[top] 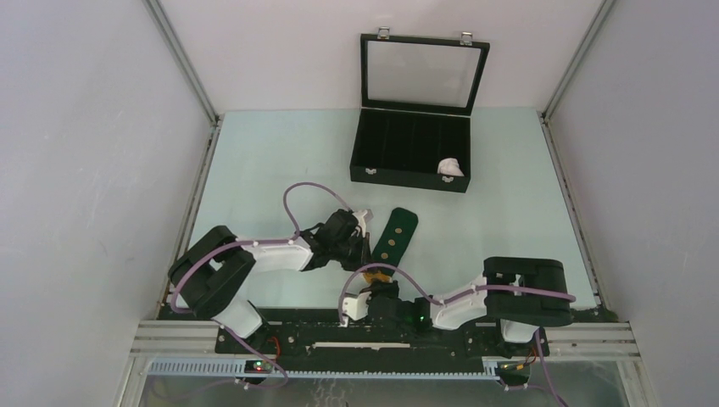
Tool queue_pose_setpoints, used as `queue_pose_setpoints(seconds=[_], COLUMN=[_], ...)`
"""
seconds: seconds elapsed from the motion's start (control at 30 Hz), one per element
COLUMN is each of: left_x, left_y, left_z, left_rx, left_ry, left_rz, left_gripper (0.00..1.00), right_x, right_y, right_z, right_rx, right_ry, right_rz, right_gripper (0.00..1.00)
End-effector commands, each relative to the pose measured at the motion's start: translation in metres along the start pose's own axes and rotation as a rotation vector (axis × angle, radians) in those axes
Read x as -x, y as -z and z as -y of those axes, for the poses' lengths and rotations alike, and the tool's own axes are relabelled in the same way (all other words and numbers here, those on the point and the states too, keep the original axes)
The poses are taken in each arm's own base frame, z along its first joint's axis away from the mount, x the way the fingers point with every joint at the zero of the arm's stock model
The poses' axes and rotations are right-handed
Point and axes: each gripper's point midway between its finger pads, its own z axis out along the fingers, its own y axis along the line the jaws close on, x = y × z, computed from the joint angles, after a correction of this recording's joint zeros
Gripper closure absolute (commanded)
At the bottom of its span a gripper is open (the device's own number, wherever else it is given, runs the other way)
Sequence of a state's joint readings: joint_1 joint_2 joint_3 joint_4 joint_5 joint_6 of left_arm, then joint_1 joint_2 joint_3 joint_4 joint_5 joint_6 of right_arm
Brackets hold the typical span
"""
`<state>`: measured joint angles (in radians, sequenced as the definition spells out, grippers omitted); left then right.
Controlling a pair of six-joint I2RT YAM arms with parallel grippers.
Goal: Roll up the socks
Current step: Roll a pair of socks at the center of the board.
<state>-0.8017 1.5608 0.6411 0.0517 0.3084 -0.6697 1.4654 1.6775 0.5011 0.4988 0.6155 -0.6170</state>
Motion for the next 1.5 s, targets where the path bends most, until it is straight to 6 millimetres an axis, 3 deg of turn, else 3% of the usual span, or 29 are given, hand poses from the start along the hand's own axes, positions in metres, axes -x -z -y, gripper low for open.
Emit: queue_pose_setpoints(seconds=[0.0,0.4,0.67,0.93,1.17,1.47], left_x=[-0.025,0.02,0.035,0.023,0.018,0.015], left_y=[0.009,0.061,0.098,0.096,0.089,0.081], left_z=[-0.034,-0.042,-0.044,-0.031,-0.001,0.026], left_rx=[0.123,0.186,0.211,0.125,-0.031,-0.086], left_ry=[-0.021,0.039,0.054,0.02,-0.029,-0.102], left_rz=[-0.048,0.203,0.33,0.283,0.223,0.165], left_gripper=[1.0,0.91,0.9,0.91,0.95,0.97], right_x=[-0.012,0.031,0.048,0.03,0.023,0.006], right_y=[0.002,0.025,0.036,0.027,0.025,0.025], right_z=[-0.012,-0.032,-0.023,-0.01,-0.014,0.005], right_rx=[0.091,0.343,0.507,0.624,0.807,0.869], right_ry=[-0.063,-0.326,-0.569,-0.896,-1.192,-1.543], right_rz=[-0.042,0.128,0.215,0.158,0.13,0.138], right_gripper=[1.0,1.0,1.0,1.0,1.0,1.0])
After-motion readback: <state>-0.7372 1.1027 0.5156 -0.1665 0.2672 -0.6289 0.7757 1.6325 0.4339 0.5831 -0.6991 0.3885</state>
